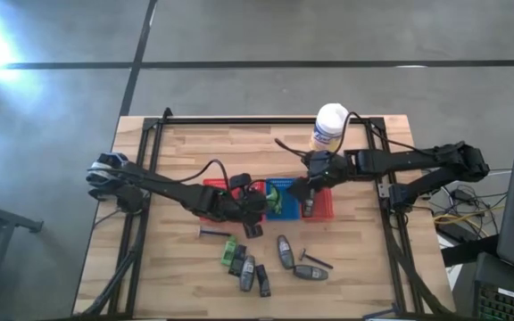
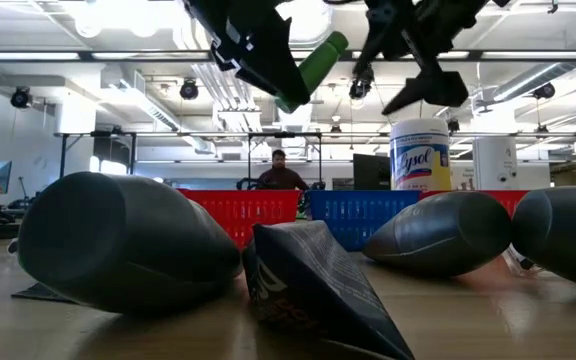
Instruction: Pick & Place Travel size toiletries
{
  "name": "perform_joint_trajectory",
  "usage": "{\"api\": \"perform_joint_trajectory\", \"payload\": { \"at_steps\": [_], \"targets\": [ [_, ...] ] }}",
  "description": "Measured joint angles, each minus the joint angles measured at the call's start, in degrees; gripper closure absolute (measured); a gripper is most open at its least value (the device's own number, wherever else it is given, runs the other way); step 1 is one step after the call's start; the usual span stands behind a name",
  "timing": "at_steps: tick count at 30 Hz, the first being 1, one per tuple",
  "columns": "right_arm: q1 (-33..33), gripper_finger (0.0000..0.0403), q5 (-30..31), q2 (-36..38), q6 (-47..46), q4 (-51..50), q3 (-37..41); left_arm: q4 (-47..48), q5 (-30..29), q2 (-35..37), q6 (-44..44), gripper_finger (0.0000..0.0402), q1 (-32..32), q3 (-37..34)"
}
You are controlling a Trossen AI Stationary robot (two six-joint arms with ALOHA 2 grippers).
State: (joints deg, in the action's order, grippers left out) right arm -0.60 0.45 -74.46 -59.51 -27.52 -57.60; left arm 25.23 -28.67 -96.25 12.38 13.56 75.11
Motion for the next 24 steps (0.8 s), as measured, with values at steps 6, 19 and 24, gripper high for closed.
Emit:
{"api": "perform_joint_trajectory", "payload": {
  "at_steps": [6, 19, 24],
  "targets": [
    [0.6, 0.0078, -2.0, -0.2, -2.1, 8.0, 0.0, -0.4, 0.5, -0.8, 0.3, 0.0246, -0.4, -0.5],
    [3.3, 0.0054, -3.1, -4.1, -3.8, 10.3, 0.0, -6.0, 1.2, -1.5, 0.1, 0.0246, -2.2, -0.5],
    [3.2, 0.0056, -3.0, -4.3, -3.4, 10.8, 0.0, -5.5, 2.1, -2.2, 0.4, 0.0246, -2.1, -0.5]
  ]
}}
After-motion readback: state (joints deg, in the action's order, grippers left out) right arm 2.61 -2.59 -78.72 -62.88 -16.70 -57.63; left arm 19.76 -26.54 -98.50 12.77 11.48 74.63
